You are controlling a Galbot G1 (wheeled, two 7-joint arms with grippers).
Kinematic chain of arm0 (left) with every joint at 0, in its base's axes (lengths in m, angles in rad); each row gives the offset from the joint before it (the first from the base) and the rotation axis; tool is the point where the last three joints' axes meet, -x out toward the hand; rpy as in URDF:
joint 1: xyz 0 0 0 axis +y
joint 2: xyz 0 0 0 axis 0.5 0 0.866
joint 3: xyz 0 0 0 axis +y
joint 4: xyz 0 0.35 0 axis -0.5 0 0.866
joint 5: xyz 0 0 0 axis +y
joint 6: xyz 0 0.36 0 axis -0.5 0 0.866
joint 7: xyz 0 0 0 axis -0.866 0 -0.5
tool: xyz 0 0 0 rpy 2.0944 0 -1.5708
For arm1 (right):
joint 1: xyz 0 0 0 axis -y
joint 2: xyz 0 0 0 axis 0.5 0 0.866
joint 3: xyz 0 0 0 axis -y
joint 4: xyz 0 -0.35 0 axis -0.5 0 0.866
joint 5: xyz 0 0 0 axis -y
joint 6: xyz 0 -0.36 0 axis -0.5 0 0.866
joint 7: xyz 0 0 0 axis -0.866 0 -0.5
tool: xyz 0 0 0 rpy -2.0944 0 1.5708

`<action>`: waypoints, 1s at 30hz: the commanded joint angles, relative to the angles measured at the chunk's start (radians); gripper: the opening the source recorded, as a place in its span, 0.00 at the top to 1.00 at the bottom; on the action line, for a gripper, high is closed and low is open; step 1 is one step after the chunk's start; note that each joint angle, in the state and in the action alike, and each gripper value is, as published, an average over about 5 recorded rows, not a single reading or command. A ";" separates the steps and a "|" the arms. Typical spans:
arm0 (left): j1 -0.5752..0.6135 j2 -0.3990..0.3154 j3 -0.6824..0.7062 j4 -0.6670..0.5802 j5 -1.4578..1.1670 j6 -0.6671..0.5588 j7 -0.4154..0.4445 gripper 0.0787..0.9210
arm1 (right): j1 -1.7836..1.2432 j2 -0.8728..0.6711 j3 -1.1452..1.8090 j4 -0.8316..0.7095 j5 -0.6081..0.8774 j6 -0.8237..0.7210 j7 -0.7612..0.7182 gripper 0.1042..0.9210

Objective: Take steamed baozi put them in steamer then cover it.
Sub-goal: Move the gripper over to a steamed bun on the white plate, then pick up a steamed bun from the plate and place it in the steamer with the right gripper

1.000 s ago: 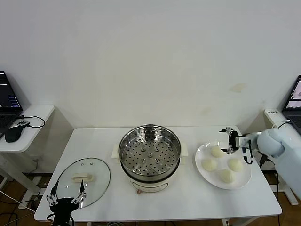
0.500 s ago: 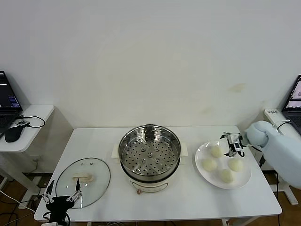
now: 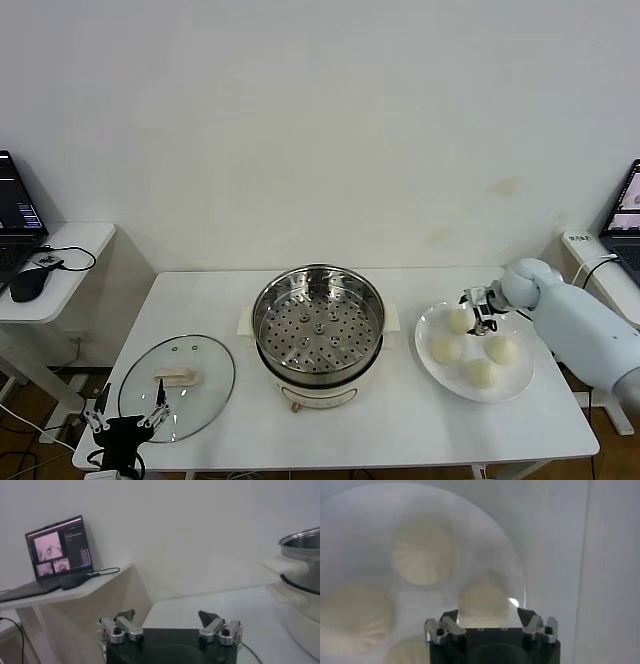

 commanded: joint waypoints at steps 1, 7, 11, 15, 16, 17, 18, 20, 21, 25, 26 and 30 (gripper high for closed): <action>-0.002 0.001 -0.003 0.003 -0.002 0.000 -0.001 0.12 | 0.013 0.029 -0.016 -0.044 -0.017 -0.002 -0.005 0.32; -0.002 0.001 -0.004 0.000 -0.003 0.000 -0.002 0.12 | 0.011 0.033 -0.013 -0.048 -0.015 -0.003 -0.007 0.42; -0.001 0.002 -0.003 -0.004 -0.004 0.000 -0.003 0.12 | 0.016 0.025 -0.016 -0.038 -0.009 -0.003 -0.010 0.48; -0.002 0.004 -0.003 -0.008 -0.007 0.001 -0.003 0.12 | 0.036 0.000 -0.032 -0.001 0.023 -0.006 -0.016 0.49; -0.002 0.006 -0.003 -0.009 -0.008 0.001 -0.003 0.12 | 0.043 -0.008 -0.038 0.012 0.036 -0.008 -0.019 0.49; -0.002 0.007 -0.004 -0.010 -0.012 0.002 -0.003 0.12 | 0.054 -0.021 -0.047 0.031 0.057 -0.012 -0.021 0.49; -0.002 0.009 -0.004 -0.010 -0.015 0.002 -0.003 0.12 | 0.068 -0.035 -0.060 0.052 0.080 -0.016 -0.024 0.49; -0.001 0.013 -0.005 -0.011 -0.022 0.003 -0.003 0.12 | 0.106 -0.067 -0.091 0.096 0.125 -0.026 -0.029 0.49; -0.001 0.015 -0.005 -0.012 -0.026 0.003 -0.003 0.12 | 0.134 -0.086 -0.114 0.125 0.154 -0.033 -0.032 0.49; 0.001 0.023 -0.004 -0.015 -0.035 0.003 -0.002 0.12 | 0.276 -0.157 -0.227 0.235 0.284 -0.060 -0.041 0.49; 0.001 0.025 -0.004 -0.017 -0.037 0.003 -0.002 0.12 | 0.320 -0.171 -0.260 0.260 0.320 -0.066 -0.042 0.48; -0.004 0.035 -0.004 -0.022 -0.061 0.004 -0.001 0.12 | 0.491 -0.183 -0.381 0.321 0.442 -0.081 -0.041 0.48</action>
